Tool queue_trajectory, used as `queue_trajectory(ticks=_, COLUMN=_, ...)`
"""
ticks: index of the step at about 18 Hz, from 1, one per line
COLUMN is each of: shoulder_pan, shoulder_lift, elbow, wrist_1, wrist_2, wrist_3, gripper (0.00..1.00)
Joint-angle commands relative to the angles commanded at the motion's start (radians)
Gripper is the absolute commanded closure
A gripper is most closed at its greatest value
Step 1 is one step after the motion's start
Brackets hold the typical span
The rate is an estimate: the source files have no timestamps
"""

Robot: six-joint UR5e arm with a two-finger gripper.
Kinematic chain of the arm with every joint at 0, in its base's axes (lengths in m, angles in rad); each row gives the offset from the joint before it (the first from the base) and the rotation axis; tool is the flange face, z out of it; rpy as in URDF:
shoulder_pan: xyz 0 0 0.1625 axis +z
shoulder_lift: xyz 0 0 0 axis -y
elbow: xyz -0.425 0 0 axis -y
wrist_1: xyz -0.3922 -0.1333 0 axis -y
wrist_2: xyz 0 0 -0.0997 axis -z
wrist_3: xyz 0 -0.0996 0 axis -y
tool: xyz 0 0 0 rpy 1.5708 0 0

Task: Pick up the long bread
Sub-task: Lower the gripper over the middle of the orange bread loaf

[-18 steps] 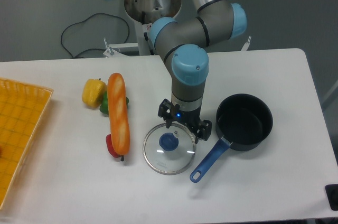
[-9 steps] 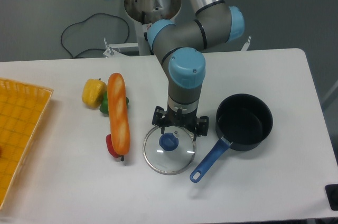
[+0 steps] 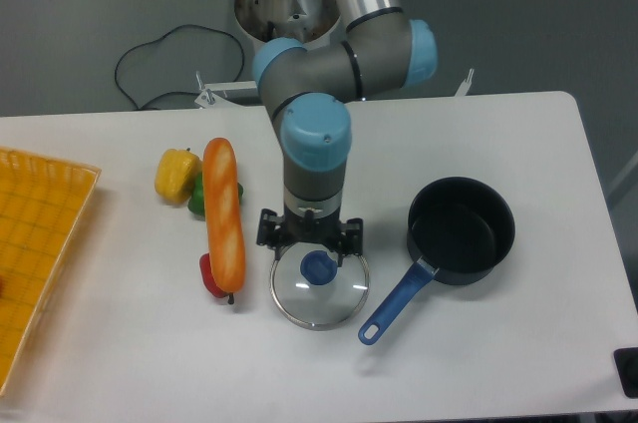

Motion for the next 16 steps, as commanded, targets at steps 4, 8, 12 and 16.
queue_trajectory(ticks=4, shoulder_pan=-0.043, shoulder_lift=0.0, elbow=0.0, wrist_1=-0.018, wrist_2=0.0, wrist_3=-0.003, gripper=0.0)
queue_trajectory(ticks=8, shoulder_pan=-0.089, shoulder_lift=-0.014, elbow=0.0, wrist_1=-0.017, wrist_2=-0.003, wrist_3=-0.05, gripper=0.0)
queue_trajectory(ticks=12, shoulder_pan=-0.135, shoulder_lift=-0.034, elbow=-0.026, wrist_1=-0.015, wrist_2=0.0, wrist_3=-0.129, gripper=0.0)
queue_trajectory(ticks=16, shoulder_pan=-0.14, shoulder_lift=-0.032, elbow=-0.029, wrist_1=-0.018, wrist_2=0.002, wrist_3=-0.149, gripper=0.0)
